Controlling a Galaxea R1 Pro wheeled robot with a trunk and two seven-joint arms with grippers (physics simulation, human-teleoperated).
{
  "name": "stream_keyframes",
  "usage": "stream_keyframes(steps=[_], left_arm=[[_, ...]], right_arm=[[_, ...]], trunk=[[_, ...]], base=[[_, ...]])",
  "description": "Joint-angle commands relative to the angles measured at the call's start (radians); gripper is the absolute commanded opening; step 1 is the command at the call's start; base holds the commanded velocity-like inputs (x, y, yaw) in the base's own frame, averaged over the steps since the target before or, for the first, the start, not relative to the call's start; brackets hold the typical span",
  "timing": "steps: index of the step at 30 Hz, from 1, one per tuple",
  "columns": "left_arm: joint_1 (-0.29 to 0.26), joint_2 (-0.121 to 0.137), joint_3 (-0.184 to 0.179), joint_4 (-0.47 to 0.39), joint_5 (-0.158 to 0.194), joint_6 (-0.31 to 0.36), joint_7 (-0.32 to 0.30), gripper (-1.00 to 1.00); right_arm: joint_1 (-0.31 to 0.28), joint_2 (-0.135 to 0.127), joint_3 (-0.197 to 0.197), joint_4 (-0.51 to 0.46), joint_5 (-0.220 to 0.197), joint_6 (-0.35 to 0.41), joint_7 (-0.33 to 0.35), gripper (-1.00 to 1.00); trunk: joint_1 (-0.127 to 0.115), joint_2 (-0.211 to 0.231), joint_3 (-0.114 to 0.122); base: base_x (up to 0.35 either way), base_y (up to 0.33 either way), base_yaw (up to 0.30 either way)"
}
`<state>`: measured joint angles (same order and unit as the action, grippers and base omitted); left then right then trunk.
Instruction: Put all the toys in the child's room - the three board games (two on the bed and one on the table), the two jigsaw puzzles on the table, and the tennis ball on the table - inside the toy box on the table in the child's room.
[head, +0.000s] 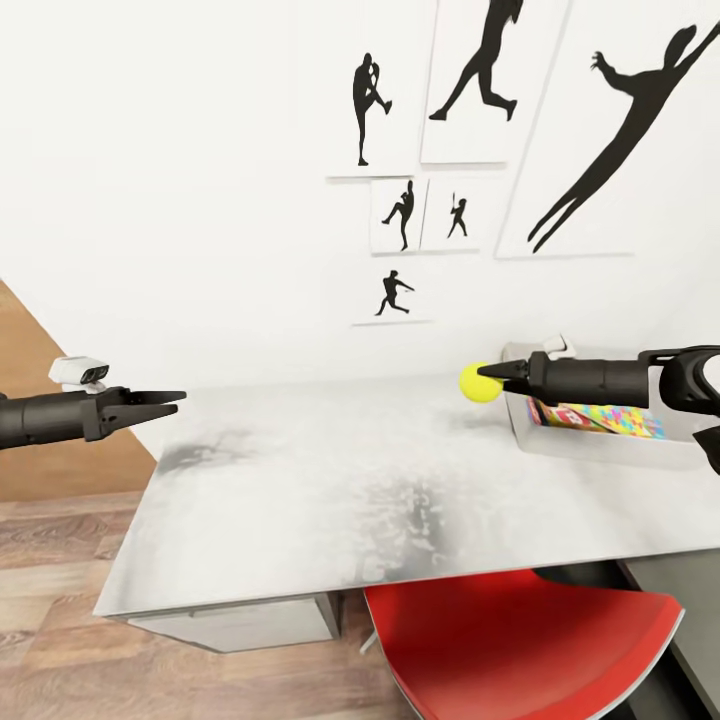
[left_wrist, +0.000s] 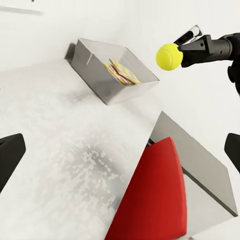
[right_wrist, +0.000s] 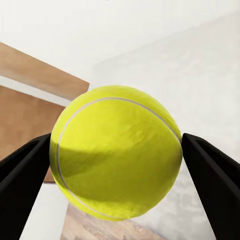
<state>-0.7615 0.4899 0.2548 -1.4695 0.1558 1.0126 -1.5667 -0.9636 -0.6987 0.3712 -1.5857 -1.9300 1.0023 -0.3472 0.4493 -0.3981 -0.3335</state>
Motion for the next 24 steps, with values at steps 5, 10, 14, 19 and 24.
stream_keyframes(steps=[5, 10, 14, 19, 24], left_arm=[[0.000, 0.000, 0.000, 0.000, -0.001, 0.011, -0.004, 1.00], [0.001, -0.001, 0.000, 0.000, -0.001, 0.008, -0.004, 1.00], [0.001, -0.001, 0.000, 0.000, -0.002, 0.008, -0.004, 1.00], [0.002, -0.001, 0.000, 0.000, -0.002, 0.008, -0.004, 1.00], [0.004, 0.000, 0.000, 0.001, -0.003, 0.008, -0.004, 1.00]], right_arm=[[-0.002, -0.001, 0.002, 0.000, -0.010, -0.001, -0.009, -1.00], [-0.002, -0.001, 0.002, 0.000, -0.009, -0.001, -0.009, -1.00], [-0.001, -0.001, 0.002, 0.000, -0.009, -0.001, -0.009, -1.00], [-0.001, -0.001, 0.002, 0.000, -0.009, -0.001, -0.009, -1.00], [-0.001, -0.001, 0.002, 0.000, -0.009, -0.001, -0.009, -1.00]], trunk=[[0.001, -0.002, 0.007], [0.001, -0.002, 0.015], [0.001, -0.002, 0.022], [0.001, -0.002, 0.030], [0.001, -0.002, 0.038]], base=[[0.000, 0.000, 0.000], [0.000, 0.000, 0.000], [0.000, 0.000, 0.000], [0.000, 0.000, 0.000], [0.000, 0.000, 0.000]])
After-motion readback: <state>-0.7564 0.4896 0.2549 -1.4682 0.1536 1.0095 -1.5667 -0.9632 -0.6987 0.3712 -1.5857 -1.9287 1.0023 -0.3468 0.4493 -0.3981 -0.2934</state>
